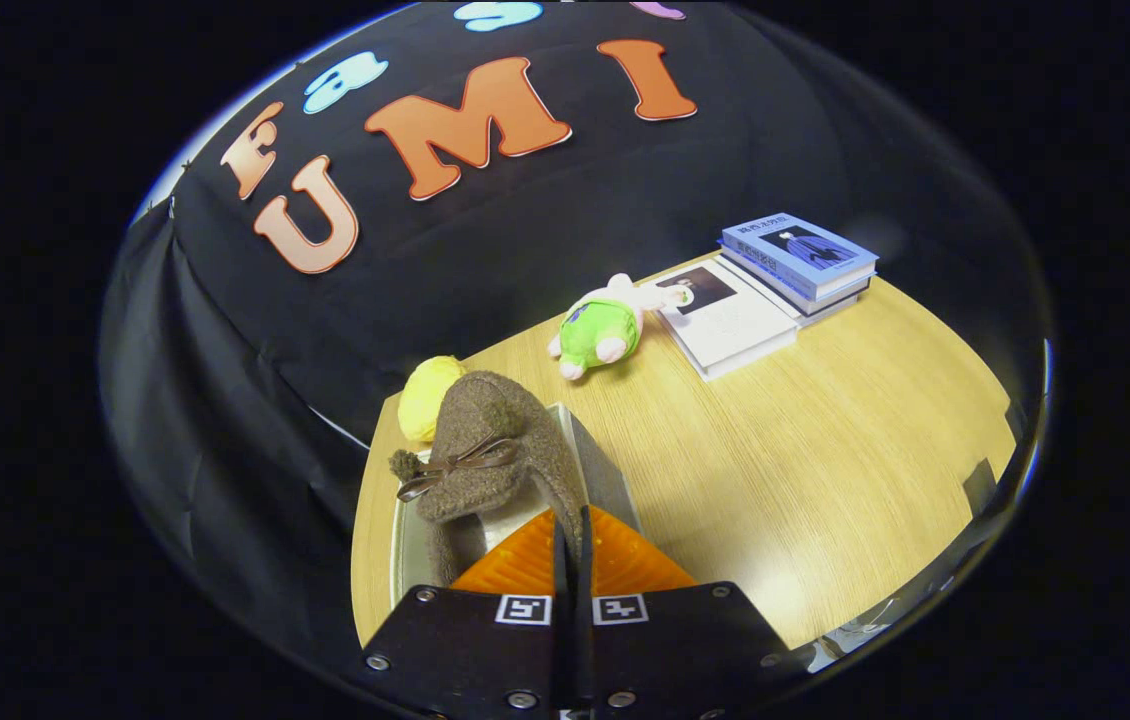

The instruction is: Open the storage box then place both shoes into the box .Put the left shoe in first, then the right shoe, with the right side of both shoes facing outward in a uniform manner.

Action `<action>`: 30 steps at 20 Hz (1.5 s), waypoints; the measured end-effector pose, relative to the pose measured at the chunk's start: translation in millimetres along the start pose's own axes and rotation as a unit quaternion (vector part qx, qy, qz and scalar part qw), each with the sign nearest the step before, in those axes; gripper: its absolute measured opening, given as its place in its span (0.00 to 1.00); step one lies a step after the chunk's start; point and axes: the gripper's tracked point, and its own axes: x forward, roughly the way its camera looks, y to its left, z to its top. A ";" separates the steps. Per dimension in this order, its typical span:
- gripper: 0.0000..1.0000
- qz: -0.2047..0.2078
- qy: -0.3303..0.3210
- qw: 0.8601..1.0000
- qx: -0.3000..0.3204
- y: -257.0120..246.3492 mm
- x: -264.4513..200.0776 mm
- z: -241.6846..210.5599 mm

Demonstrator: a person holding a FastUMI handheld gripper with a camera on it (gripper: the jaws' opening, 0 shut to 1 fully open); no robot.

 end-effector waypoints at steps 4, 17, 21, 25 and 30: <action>0.01 0.010 0.013 1.000 0.004 15.1 4.0 -15.1; 0.67 0.009 -0.008 0.999 -0.037 11.8 -2.8 -3.3; 0.99 0.009 -0.028 0.998 -0.047 6.1 -9.3 21.6; 0.99 0.003 -0.061 0.995 -0.072 -5.2 -21.9 62.5; 0.98 -0.010 -0.121 0.988 -0.097 -19.5 -53.6 128.4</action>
